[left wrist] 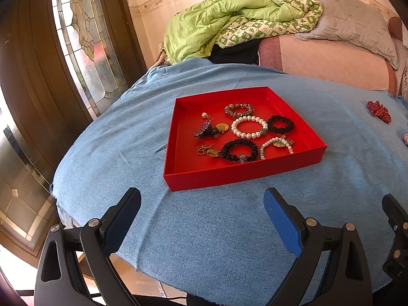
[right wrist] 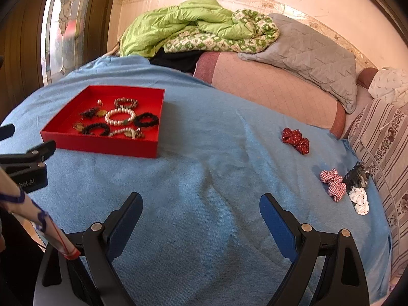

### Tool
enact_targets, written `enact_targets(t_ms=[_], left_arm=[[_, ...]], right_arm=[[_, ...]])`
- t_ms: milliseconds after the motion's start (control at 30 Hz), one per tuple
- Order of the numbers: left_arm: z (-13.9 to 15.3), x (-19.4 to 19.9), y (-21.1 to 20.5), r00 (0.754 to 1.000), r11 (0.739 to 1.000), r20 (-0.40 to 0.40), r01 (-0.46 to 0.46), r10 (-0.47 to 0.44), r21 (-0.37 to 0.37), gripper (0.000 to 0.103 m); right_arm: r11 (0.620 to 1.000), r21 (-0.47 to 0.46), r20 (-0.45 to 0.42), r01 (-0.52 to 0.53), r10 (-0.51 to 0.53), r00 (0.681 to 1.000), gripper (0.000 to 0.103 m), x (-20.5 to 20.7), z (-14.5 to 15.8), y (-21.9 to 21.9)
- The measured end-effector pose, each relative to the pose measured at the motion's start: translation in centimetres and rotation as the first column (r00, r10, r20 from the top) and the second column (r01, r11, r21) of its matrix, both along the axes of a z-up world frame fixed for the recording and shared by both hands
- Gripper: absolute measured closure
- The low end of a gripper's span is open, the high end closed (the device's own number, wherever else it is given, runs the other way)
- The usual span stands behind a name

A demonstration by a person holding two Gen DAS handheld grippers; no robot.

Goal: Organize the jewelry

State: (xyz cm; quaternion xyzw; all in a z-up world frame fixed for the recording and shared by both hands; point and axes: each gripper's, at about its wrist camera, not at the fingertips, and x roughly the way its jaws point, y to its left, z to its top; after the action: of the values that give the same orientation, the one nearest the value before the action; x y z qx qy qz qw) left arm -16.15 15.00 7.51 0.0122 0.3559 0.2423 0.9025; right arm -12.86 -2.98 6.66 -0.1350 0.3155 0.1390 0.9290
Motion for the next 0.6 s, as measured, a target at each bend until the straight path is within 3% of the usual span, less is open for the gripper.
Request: enact_targets(t_ms=[267,600], left_arm=[[0.4,-0.3,0.1,1.0,1.0,0.026,-0.011,0.011,-0.004,0.007],[0.4,-0.2,0.0,1.0,1.0,0.017,-0.011,0.011,0.005,0.007]], right_arm=[[0.998,0.06,0.066,-0.026,0.022,0.998,0.008,-0.8,1.5,-0.4],[0.999,0.043,0.049,-0.028,0.026,0.998,0.008,-0.6,1.3,0.0]])
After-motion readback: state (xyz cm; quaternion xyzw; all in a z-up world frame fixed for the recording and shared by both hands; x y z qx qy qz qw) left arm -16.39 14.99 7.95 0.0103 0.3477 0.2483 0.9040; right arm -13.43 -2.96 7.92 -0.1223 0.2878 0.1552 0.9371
